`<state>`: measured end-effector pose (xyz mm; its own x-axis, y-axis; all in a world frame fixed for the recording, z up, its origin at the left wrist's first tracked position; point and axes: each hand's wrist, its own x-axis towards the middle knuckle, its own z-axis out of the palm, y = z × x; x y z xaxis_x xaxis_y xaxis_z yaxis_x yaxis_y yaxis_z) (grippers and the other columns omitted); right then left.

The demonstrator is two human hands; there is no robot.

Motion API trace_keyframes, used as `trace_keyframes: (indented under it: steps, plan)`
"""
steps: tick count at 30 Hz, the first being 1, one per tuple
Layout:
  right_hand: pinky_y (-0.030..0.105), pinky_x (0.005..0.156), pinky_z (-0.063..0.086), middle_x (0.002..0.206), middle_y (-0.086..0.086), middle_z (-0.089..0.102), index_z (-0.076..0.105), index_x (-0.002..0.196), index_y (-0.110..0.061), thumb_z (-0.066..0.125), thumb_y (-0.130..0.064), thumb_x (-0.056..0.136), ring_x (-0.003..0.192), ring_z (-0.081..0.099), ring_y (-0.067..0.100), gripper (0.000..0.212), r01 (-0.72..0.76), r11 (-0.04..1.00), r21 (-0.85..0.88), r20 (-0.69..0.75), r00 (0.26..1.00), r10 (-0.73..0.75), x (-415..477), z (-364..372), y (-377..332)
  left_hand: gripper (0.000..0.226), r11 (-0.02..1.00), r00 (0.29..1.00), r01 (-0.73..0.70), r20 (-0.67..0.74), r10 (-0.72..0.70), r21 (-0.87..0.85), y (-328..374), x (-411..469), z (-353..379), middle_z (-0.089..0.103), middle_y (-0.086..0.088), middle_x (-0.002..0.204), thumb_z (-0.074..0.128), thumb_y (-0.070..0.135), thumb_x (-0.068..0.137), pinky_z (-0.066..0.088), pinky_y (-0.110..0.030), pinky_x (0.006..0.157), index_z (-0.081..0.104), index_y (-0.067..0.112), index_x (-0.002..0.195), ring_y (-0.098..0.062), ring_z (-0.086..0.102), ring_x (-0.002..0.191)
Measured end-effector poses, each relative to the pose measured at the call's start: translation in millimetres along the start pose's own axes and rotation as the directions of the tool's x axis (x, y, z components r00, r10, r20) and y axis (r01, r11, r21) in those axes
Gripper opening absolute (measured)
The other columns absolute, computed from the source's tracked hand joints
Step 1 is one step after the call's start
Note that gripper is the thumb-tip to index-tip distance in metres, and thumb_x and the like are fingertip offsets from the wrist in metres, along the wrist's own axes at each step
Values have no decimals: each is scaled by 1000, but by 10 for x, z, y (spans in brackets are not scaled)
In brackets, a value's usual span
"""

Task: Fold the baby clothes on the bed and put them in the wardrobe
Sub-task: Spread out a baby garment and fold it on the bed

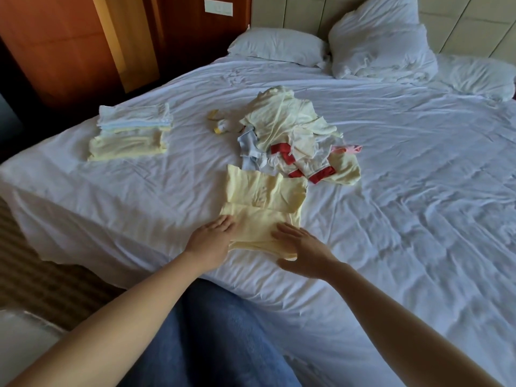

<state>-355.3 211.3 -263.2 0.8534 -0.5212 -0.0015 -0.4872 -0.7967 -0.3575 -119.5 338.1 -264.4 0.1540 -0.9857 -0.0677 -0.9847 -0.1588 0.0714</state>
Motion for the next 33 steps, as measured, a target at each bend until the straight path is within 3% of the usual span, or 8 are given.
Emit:
trace_keyframes:
  steps: [5,12,14,19,23,26,29,33]
  plan:
    - [19,98,42,150,-21,38,56,132,-37,70,-32,77,139,28,-5,56,-56,998,31,-43,997,57,-89,-96,-10,59,984,994,-83,61,93,-157,-219,-117,-82,3,15,162,42,31,100,19,-23,117,20,29,155,4,-2,145]
    - [26,102,44,151,-21,35,51,138,-37,53,-12,88,141,29,-1,56,-105,994,-28,-37,994,104,-56,-69,-74,65,983,989,-109,87,123,-151,-331,-253,-151,6,26,157,51,33,95,23,-15,107,22,39,152,14,-2,137]
    - [28,104,44,151,-21,36,51,138,-38,48,-9,92,140,31,0,54,-122,992,-40,-47,992,120,-52,-75,-98,56,982,995,-93,30,99,-164,-304,-245,-140,15,23,158,48,29,98,27,-18,108,30,37,150,12,5,139]
    - [34,92,48,139,-7,55,51,138,-37,41,-27,102,122,56,19,38,-194,977,-89,-5,981,195,-31,-214,-123,42,987,998,-53,-40,48,-151,-223,-209,-133,35,15,154,41,20,103,32,-24,109,47,30,144,-4,30,142]
    - [31,85,47,125,1,64,55,135,-34,42,-27,102,114,58,22,36,-219,973,-72,76,972,224,-29,-370,-184,32,993,998,29,-57,-35,-110,-211,-191,-216,60,3,131,38,20,102,50,-37,88,57,25,128,-21,61,111]
    - [30,81,45,113,5,68,67,122,-18,47,-22,100,107,61,23,30,-236,971,29,110,966,232,-60,-503,-236,24,935,994,91,-32,-109,-342,-188,-215,-322,65,8,106,40,27,103,47,-30,75,60,23,115,-19,62,95]
    - [31,72,45,84,8,64,67,100,1,53,-22,98,84,62,23,27,-300,943,141,172,946,276,-98,-637,-225,20,848,988,108,-42,-151,-519,-184,-281,-416,61,10,78,47,36,99,39,-24,60,57,29,82,-15,60,75]
    - [38,86,57,96,16,66,67,99,-4,56,-20,95,94,67,31,20,-428,821,379,243,902,358,-112,-773,-224,23,699,965,64,-136,-226,-712,-109,-302,-516,62,3,69,58,32,92,48,-33,60,62,17,75,-13,61,65]
